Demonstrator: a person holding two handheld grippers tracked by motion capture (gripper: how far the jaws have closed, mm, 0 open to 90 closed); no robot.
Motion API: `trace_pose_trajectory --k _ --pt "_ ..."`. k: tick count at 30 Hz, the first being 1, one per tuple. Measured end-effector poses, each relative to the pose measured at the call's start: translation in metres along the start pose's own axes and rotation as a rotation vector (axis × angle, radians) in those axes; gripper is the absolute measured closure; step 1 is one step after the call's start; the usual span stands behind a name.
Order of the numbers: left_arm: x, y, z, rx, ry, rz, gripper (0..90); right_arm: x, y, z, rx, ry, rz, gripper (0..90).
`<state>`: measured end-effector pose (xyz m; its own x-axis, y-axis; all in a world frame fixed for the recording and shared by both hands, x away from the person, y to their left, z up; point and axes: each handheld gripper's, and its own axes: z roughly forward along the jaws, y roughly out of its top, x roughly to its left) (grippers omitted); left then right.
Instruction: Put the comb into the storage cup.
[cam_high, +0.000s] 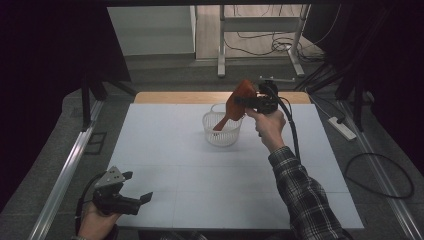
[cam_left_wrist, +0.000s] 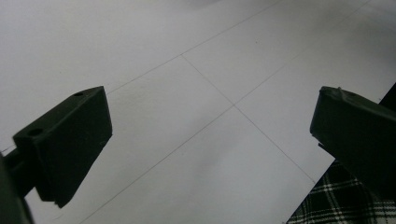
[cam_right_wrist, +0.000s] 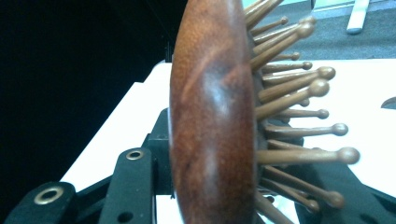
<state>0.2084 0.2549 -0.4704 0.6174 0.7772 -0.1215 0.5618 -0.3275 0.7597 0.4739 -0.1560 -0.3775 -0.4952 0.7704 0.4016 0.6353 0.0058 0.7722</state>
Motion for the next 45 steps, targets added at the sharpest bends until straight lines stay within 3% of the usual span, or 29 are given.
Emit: trace_pose_trajectory --k 28,39,45 --pt "0.001 -0.001 -0.001 -0.004 -0.009 -0.001 0.0 -0.007 -0.02 0.024 0.055 -0.007 0.007 54.7" --pt "0.001 0.0 0.0 0.0 -0.01 0.0 0.0 -0.016 -0.024 0.023 0.049 0.005 0.037 51.0" --pt "0.001 0.0 0.0 -0.001 -0.01 -0.001 0.0 -0.029 -0.028 0.021 0.046 0.0 0.091 45.9"
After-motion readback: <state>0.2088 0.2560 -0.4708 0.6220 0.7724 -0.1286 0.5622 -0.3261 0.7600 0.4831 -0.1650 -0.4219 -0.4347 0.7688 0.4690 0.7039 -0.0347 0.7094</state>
